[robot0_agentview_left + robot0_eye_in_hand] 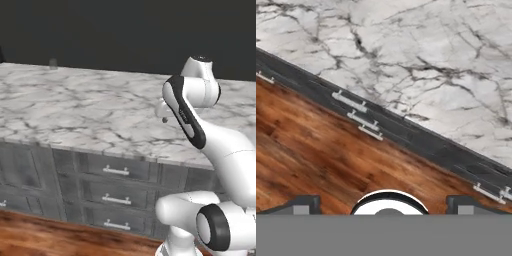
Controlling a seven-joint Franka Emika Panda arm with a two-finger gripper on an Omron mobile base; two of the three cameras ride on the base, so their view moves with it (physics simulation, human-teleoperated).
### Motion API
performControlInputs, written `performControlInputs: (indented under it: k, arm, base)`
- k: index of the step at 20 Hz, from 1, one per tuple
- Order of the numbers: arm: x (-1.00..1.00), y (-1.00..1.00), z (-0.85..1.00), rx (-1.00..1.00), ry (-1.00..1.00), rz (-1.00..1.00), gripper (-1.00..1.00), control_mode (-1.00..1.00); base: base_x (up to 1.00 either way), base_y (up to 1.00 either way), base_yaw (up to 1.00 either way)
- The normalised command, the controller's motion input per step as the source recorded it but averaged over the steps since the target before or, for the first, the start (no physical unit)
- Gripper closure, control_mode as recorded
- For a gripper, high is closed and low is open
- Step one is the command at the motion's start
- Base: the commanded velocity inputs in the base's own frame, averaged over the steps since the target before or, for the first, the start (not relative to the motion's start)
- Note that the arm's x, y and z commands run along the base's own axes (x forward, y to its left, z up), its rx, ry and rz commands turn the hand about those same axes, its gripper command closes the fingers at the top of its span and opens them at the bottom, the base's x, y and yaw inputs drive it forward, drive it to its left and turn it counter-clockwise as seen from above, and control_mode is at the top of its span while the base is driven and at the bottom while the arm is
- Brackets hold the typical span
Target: Take a straw from the drawer in front and place it inside the glass cup on the dining counter.
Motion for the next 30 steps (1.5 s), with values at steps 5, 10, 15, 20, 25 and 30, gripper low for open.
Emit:
performControlInputs:
  k: [5,10,15,20,25,30]
  arm:
    - [0.00,0.00,0.00,0.00,0.00,0.00,-1.00,1.00]
    - [0.00,0.00,0.00,0.00,0.00,0.00,-1.00,1.00]
    - [0.00,0.00,0.00,0.00,0.00,0.00,-1.00,1.00]
    - [-0.04,0.00,0.00,0.00,0.00,0.03,-1.00,-1.00]
    - [-0.16,0.50,-0.01,-0.02,0.00,0.01,-1.00,-1.00]
    - [-0.04,1.00,-0.16,-0.18,0.00,0.00,-1.00,-1.00]
  base:
    - [-0.01,-0.83,0.46]
    - [0.00,-0.76,0.44]
    - [0.00,-0.58,0.36]
    - [-0.01,-0.14,0.15]
    - [0.00,0.00,0.00]
    - [0.00,0.00,0.00]
